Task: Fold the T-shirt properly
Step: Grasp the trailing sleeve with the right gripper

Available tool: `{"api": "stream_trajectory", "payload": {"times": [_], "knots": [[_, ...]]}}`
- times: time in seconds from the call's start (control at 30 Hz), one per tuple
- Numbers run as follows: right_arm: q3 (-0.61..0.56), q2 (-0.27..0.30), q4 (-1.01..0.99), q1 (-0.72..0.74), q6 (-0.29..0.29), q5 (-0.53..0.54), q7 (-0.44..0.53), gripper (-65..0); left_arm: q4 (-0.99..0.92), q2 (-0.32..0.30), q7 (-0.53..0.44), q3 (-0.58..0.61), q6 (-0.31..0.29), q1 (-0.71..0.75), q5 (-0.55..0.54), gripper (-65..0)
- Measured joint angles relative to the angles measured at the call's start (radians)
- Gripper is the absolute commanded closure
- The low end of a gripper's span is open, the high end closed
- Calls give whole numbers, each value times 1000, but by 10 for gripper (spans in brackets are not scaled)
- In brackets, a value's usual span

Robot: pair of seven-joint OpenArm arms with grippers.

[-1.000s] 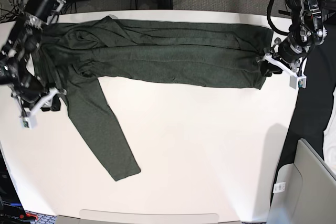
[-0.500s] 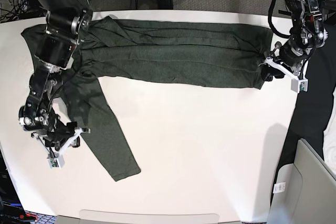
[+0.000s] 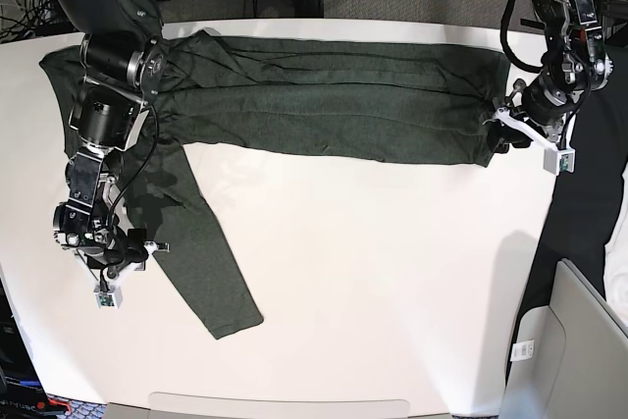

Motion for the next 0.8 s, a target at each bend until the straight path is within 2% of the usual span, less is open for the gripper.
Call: {"api": "stream_trajectory", "payload": {"times": [0.17,0.3,0.57,0.7,0.8], "knots": [[-2,18,-28,-7,-11,6,58,-213,0,0,0,0,0,0,0,-270],[-2,26,-90,-23,-15,0,49,-213,0,0,0,0,0,0,0,-270],[-2,22,-95,-52,-15,18,91,-209,0,0,0,0,0,0,0,-270],[-2,19,-85,-54,-14,26,56,-205,7,0,0,0,0,0,0,-270],[-2,0,-78,-49,-16,22,19,-140,35,0,0,0,0,0,-1,-270]]}}
